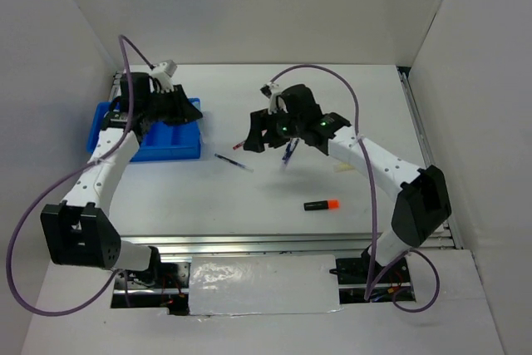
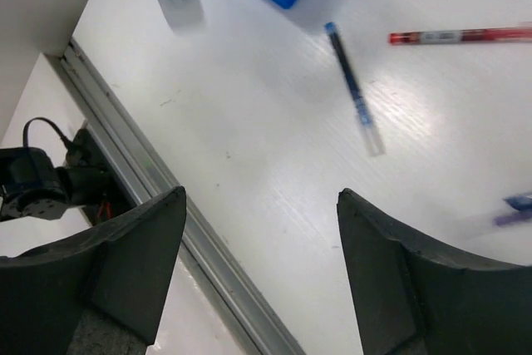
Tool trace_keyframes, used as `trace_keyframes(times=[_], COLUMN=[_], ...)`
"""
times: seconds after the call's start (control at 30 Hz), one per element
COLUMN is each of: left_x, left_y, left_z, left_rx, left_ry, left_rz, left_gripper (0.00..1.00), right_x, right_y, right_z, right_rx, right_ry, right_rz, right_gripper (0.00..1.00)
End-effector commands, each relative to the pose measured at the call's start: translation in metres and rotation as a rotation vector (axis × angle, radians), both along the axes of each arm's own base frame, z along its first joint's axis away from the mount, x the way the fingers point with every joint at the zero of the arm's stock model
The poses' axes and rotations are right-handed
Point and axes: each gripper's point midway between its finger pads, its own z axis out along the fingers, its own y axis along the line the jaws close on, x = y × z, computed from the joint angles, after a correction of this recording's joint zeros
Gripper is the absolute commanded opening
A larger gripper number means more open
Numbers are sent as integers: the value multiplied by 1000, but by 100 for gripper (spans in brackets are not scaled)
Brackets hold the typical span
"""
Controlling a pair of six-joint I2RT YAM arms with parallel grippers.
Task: Sort the stationery into containers
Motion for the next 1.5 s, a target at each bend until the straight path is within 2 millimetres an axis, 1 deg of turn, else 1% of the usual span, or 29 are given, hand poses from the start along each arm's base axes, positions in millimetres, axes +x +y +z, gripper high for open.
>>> trace_keyframes(times=[0.0,0.03,0.07,0.1,0.13,0.17,0.2,0.23,0.27,0.3,0.33,0.37,0.4,0.47,0.5,0.57,0.7,0.77,0.93,1.03,1.1,1.17,1.2,1.23,1.27,1.37,1.4,1.43,1.47], left_x=[16,26,31,43,49,51,63,70,78,83,90,94,99,104,107,110,115,117,117,114,114,113,112,111,111,113,109,110,110], left_y=[65,92,112,135,151,166,187,198,219,228,241,247,252,260,263,266,270,271,273,274,274,274,274,273,271,268,267,265,264], left_z=[-4,8,-8,7,4,-22,-5,-22,-14,-12,-21,-26,-41,-50,-65,-84,-108,-121,-142,-150,-150,-148,-147,-143,-141,-128,-129,-119,-117], left_rx=[302,349,424,491,550,607,620,624,656,673,705,714,722,737,738,734,730,724,725,727,729,731,729,727,724,711,704,696,687], left_ry=[-35,-59,9,-26,-13,85,52,96,88,90,127,137,170,188,216,256,294,315,362,378,378,372,370,365,360,317,321,295,282], left_rz=[92,149,182,212,204,164,191,173,217,230,236,243,235,235,228,217,224,219,221,221,229,229,230,230,227,246,247,254,268], left_gripper=[0,0,0,0,0,0,0,0,0,1,1,2,2,3,4,6,11,15,31,35,39,47,55,56,64,67,67,68,68], right_x=[-1,3,7,9,11,11,13,16,16,16,17,19,20,23,23,26,31,36,46,53,56,59,59,56,56,54,53,48,45], right_y=[-27,-38,-45,-57,-64,-72,-78,-87,-93,-98,-105,-111,-115,-130,-134,-151,-180,-201,-241,-267,-281,-296,-302,-306,-314,-323,-325,-331,-332], right_z=[24,20,18,11,10,5,3,1,-2,-4,-6,-8,-9,-14,-17,-23,-33,-40,-59,-70,-80,-90,-93,-97,-100,-108,-110,-114,-119], right_rx=[22,0,-17,-36,-52,-68,-74,-84,-95,-103,-113,-119,-125,-142,-153,-173,-207,-234,-326,-391,-422,-471,-492,-490,-484,-486,-498,-519,-526], right_ry=[-84,-91,-98,-87,-97,-98,-100,-103,-103,-98,-101,-99,-104,-96,-92,-77,-56,-39,-14,2,34,69,82,119,149,242,267,306,343], right_rz=[13,4,-15,-36,-46,-61,-72,-86,-93,-98,-115,-130,-138,-175,-182,-225,-307,-368,-468,-517,-549,-593,-613,-639,-670,-771,-795,-844,-869], right_gripper=[80,81,81,81,81,81,81,81,81,81,81,81,81,81,81,80,80,79,76,73,72,72,72,71,71,69,68,67,67])
